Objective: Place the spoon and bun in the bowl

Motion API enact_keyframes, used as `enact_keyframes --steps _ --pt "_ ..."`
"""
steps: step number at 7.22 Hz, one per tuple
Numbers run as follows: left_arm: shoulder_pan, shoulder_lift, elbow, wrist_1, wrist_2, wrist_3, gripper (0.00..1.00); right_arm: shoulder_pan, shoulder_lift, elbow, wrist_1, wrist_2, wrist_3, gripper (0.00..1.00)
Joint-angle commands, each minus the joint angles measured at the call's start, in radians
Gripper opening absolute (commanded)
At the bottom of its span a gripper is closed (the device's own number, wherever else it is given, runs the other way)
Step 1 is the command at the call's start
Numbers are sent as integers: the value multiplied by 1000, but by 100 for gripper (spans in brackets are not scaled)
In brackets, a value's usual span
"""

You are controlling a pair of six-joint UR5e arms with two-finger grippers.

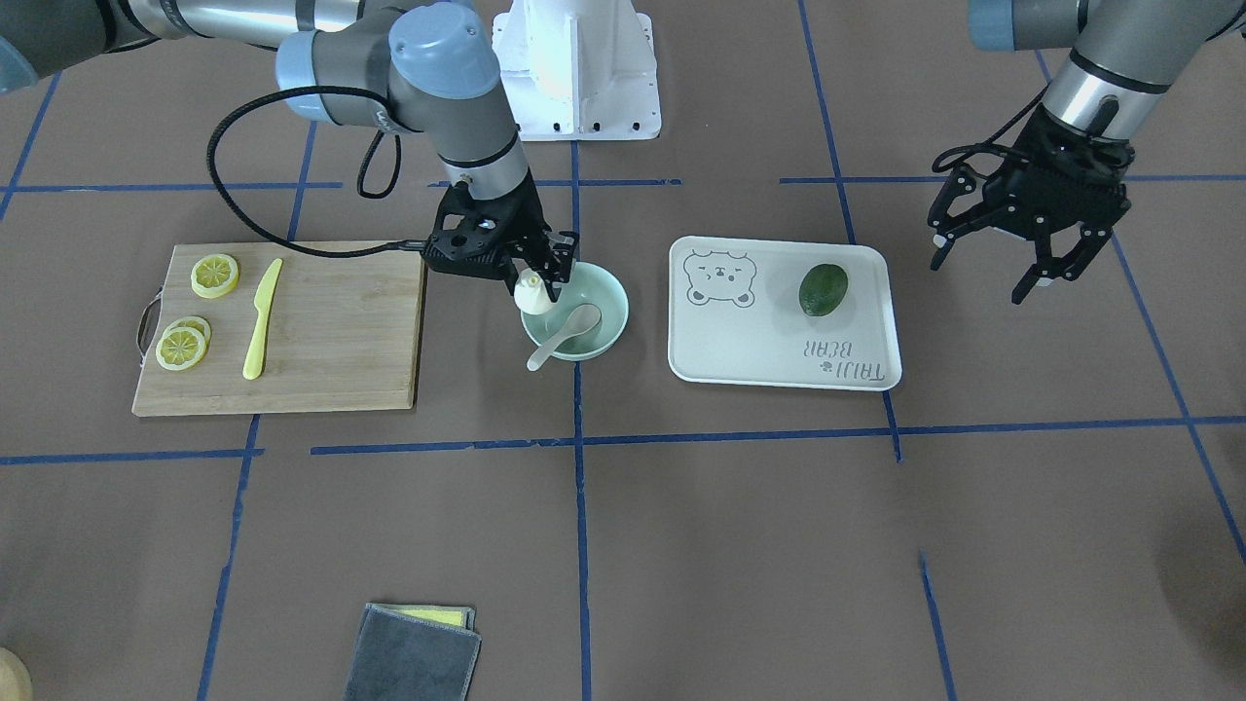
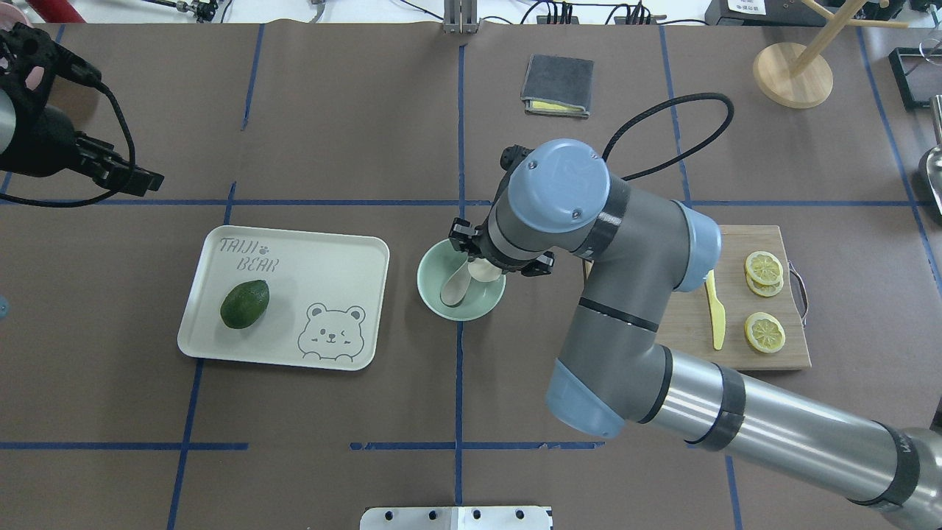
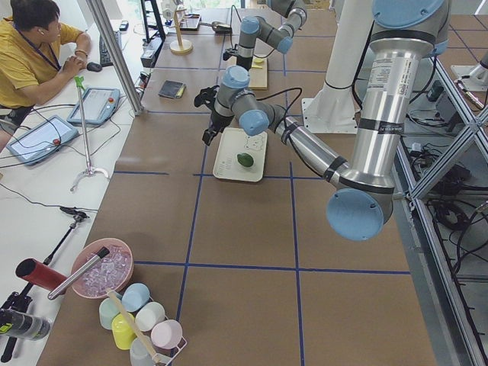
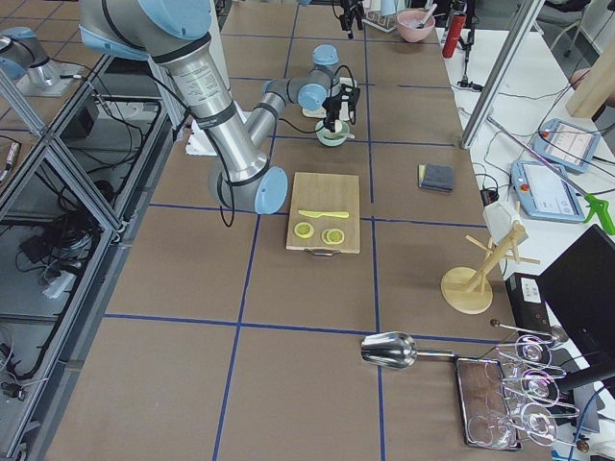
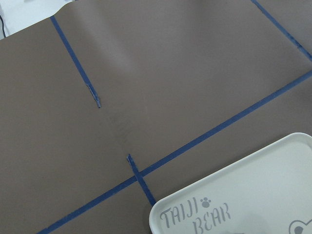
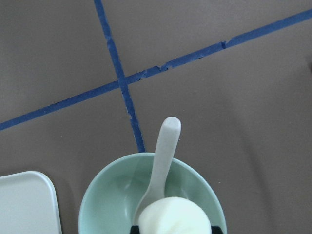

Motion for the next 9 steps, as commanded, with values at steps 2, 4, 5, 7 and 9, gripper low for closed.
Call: enact_keyframes --steps 2,4,5,7,9 --pt "-21 3 -1 0 -17 22 87 -29 25 -35 5 -19 12 62" --pt "-21 3 1 0 -15 24 87 -31 25 -43 5 -19 12 80" --pt "-21 3 4 0 -15 24 87 -31 25 -41 5 -19 12 87" --pt "-24 7 2 1 -15 25 87 -22 8 -11 24 -13 5 98" --pt "-108 86 7 -3 -23 223 88 55 -170 163 24 25 -7 100"
